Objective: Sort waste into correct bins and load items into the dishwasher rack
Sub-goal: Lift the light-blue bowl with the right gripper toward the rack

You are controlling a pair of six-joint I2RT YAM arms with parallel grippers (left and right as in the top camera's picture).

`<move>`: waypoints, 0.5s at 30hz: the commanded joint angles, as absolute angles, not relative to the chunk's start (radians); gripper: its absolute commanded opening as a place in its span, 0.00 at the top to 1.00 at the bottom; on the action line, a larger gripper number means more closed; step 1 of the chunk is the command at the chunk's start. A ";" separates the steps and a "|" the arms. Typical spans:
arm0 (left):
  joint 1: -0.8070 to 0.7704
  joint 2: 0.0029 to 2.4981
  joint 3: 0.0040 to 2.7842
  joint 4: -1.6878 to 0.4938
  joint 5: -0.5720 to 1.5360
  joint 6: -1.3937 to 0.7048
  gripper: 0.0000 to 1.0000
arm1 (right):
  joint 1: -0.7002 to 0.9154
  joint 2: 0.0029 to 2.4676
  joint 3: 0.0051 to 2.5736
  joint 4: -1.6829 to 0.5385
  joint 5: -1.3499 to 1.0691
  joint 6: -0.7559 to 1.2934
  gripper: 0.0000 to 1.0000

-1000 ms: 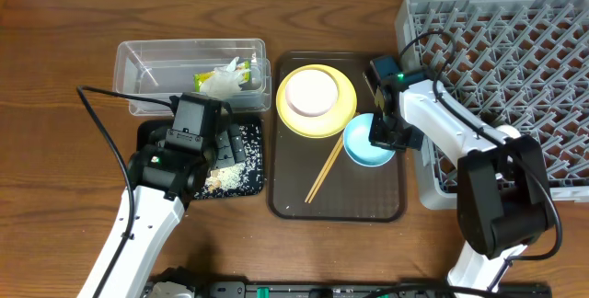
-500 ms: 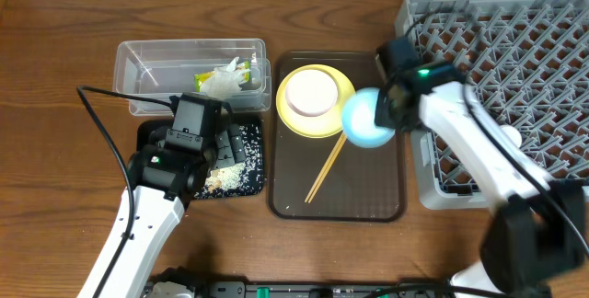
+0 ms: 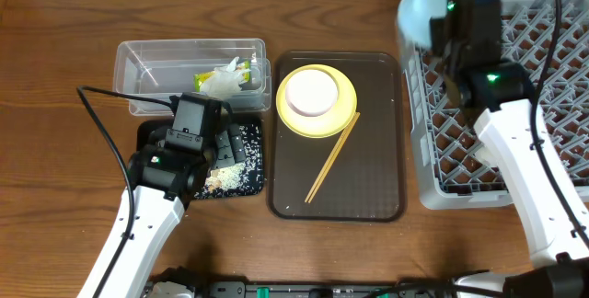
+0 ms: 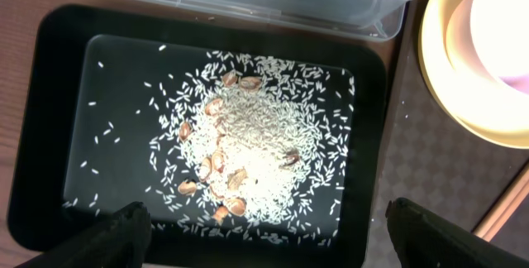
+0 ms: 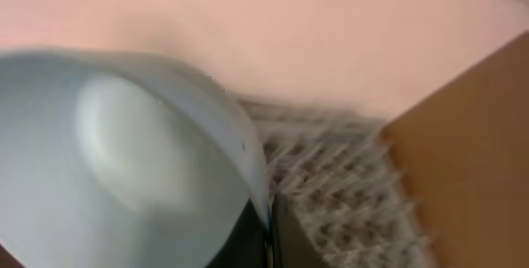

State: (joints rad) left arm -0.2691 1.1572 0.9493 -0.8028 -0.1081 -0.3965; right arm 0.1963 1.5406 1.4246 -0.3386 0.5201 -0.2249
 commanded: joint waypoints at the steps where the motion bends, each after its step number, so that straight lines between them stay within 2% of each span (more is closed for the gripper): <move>1: -0.264 1.150 0.955 -0.801 -0.120 -0.406 0.07 | 0.154 1.564 1.431 -0.236 0.603 -0.427 0.99; 7: -0.264 1.150 0.955 -0.800 -0.116 -0.406 0.07 | 0.122 1.673 1.431 0.012 0.777 -0.453 0.99; 15: -0.264 1.150 0.955 -0.801 -0.116 -0.406 0.07 | 0.120 1.875 1.431 0.251 0.807 -0.620 0.99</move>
State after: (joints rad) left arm -0.2691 1.1572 0.9493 -0.7998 -0.1085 -0.3965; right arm 0.1265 1.8160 1.4258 0.2199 0.7662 -0.5396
